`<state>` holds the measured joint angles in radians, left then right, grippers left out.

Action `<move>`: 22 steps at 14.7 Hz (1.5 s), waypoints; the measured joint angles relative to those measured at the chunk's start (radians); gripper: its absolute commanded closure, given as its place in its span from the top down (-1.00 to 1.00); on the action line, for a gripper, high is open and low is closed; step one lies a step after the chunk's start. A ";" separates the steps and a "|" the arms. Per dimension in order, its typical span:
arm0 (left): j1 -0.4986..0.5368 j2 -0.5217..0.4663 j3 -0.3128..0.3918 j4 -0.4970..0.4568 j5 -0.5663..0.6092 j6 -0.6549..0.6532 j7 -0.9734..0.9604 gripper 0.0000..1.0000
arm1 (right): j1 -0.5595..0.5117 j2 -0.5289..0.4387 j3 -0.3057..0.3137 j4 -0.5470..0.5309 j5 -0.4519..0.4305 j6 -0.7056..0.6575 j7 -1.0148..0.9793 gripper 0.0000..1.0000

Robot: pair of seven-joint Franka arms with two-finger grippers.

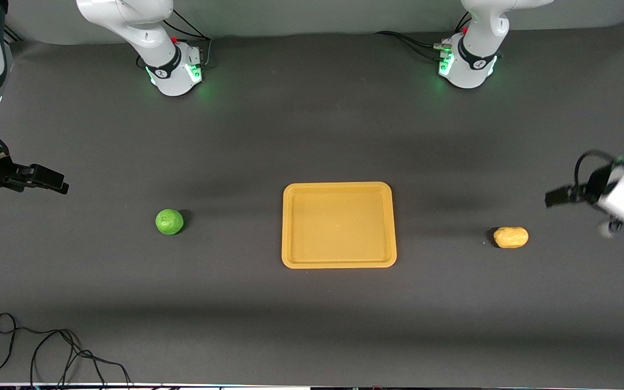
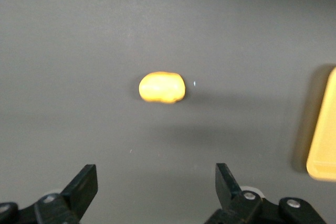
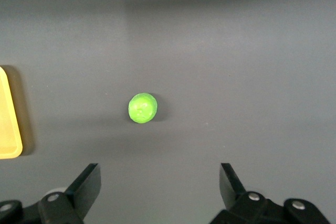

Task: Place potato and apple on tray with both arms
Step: 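Lower the right gripper onto the green apple while the left gripper reaches the potato, then close the right gripper on the apple while the left gripper grasps the potato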

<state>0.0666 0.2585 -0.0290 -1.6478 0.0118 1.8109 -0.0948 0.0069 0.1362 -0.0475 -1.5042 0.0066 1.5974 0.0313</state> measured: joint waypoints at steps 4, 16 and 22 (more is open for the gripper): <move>0.000 0.194 -0.003 0.059 -0.005 0.124 -0.296 1.00 | -0.005 0.003 0.010 -0.005 0.001 0.001 -0.077 1.00; 0.001 0.403 -0.001 0.009 0.020 0.283 -0.928 1.00 | 0.009 0.018 0.043 -0.524 0.001 0.648 -0.081 1.00; 0.001 0.418 -0.002 -0.020 0.049 0.286 -0.951 -0.38 | 0.013 0.048 0.122 -0.642 0.001 0.806 0.071 1.00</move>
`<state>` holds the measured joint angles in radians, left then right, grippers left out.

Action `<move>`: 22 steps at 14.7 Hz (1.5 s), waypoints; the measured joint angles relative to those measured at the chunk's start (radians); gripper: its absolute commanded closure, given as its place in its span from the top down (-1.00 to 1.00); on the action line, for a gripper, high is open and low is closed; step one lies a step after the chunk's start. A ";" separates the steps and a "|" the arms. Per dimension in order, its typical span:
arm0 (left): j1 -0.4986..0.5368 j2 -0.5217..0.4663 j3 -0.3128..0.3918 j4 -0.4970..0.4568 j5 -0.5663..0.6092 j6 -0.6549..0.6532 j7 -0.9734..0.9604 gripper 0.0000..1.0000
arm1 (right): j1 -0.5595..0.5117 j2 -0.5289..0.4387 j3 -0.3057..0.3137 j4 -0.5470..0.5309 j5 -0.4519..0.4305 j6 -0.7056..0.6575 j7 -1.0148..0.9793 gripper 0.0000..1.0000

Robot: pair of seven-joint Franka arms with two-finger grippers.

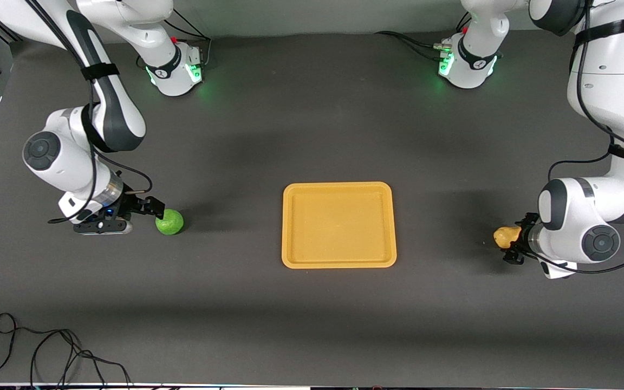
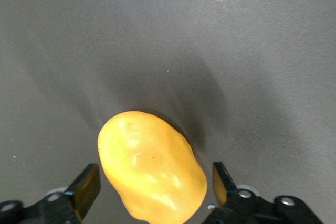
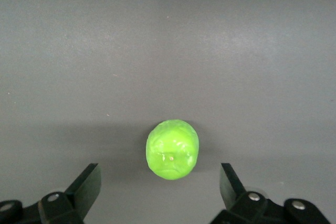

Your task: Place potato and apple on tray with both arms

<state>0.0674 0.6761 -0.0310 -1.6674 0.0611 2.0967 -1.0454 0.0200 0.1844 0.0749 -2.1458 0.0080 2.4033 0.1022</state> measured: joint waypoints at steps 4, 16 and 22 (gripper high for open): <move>-0.002 0.001 -0.004 0.006 0.005 0.000 -0.001 -0.65 | -0.002 0.052 -0.002 -0.069 0.000 0.150 0.002 1.00; -0.401 -0.097 -0.120 0.193 0.033 -0.219 0.183 -0.50 | 0.011 0.254 0.000 -0.086 0.000 0.391 0.012 -0.26; -0.432 -0.032 -0.176 0.176 0.018 -0.201 0.428 -0.50 | 0.014 0.110 0.020 0.157 0.000 -0.137 0.013 -0.26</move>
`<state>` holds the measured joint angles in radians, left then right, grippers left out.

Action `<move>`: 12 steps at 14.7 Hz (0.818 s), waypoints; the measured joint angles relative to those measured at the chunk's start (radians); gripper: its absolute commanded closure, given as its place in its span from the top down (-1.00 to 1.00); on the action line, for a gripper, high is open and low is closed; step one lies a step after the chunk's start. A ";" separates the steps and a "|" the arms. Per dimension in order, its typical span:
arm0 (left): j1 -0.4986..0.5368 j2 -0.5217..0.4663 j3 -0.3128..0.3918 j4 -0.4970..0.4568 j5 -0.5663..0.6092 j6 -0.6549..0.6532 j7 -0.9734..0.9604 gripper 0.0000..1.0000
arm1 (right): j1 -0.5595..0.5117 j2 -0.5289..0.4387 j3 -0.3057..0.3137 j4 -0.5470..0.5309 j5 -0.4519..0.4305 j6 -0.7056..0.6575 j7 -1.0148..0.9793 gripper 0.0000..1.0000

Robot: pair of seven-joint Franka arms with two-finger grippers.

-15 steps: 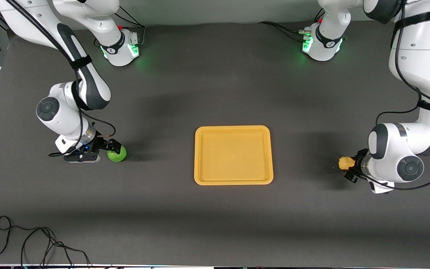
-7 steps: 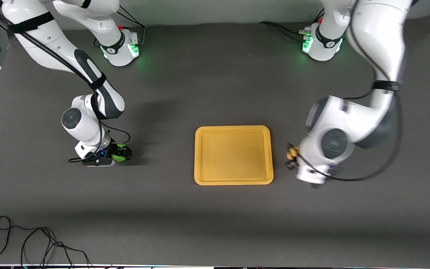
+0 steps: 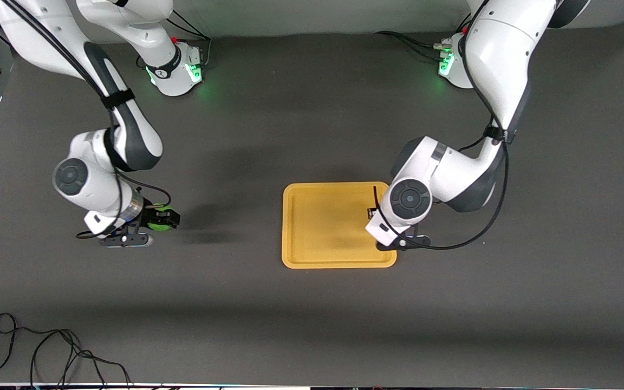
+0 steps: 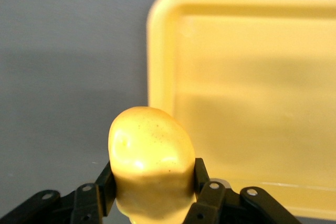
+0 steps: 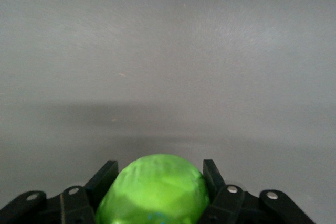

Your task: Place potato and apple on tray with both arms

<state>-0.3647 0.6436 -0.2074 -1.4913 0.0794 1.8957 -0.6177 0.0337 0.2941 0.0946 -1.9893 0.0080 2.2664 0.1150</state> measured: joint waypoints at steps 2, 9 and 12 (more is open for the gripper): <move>-0.014 0.004 -0.015 -0.004 0.000 0.003 0.008 -0.45 | 0.000 -0.013 0.013 0.102 0.000 -0.128 0.000 -0.26; -0.057 0.070 -0.017 -0.012 0.005 0.034 0.024 -0.07 | 0.001 0.001 0.021 0.201 0.000 -0.211 0.001 -0.26; -0.057 0.088 -0.014 -0.015 0.017 0.040 0.028 0.48 | 0.001 0.003 0.035 0.206 0.000 -0.211 0.001 -0.25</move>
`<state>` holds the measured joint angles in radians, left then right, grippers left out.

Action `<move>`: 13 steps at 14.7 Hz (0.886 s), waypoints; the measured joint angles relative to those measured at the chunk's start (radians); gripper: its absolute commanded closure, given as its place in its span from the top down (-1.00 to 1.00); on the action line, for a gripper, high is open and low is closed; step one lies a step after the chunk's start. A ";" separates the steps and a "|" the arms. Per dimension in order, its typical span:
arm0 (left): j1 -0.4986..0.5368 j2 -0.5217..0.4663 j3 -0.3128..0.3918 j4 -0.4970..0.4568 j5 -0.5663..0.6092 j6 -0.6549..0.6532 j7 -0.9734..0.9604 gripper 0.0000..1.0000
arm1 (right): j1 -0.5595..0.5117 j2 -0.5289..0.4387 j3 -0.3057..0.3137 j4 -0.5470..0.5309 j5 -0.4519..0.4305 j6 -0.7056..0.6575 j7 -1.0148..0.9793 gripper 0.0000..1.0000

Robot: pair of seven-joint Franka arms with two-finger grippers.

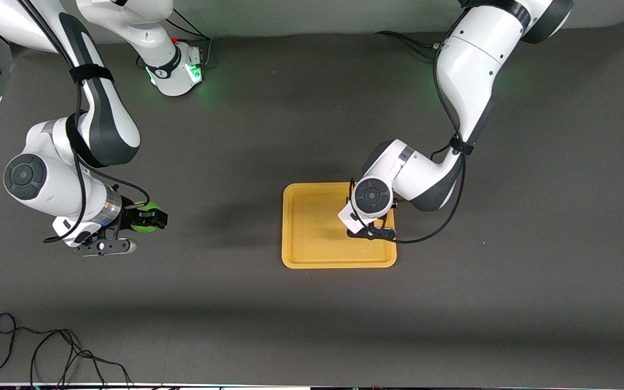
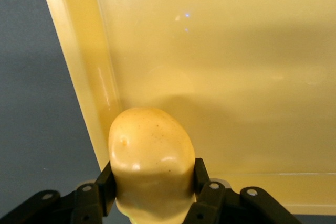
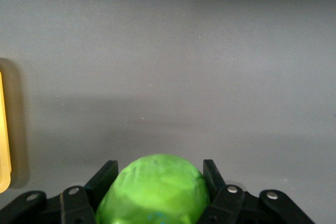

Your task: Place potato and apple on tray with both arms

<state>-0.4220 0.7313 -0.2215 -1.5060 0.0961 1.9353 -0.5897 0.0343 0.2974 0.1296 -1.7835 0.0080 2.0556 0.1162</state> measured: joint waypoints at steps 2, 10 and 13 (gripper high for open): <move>0.000 0.008 0.005 0.000 0.002 0.010 0.002 1.00 | 0.000 0.000 0.023 0.014 0.000 0.000 0.025 -0.21; 0.074 -0.111 0.010 0.039 0.001 -0.139 0.009 1.00 | 0.004 0.110 0.257 0.157 0.002 0.006 0.404 -0.30; 0.176 -0.288 0.012 0.047 -0.006 -0.264 0.079 1.00 | 0.024 0.241 0.367 0.247 -0.049 0.079 0.592 -0.30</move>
<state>-0.2457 0.4436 -0.2099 -1.4595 0.0897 1.6712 -0.5109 0.0586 0.5380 0.4965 -1.5369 -0.0413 2.1346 0.7079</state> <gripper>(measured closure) 0.000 0.282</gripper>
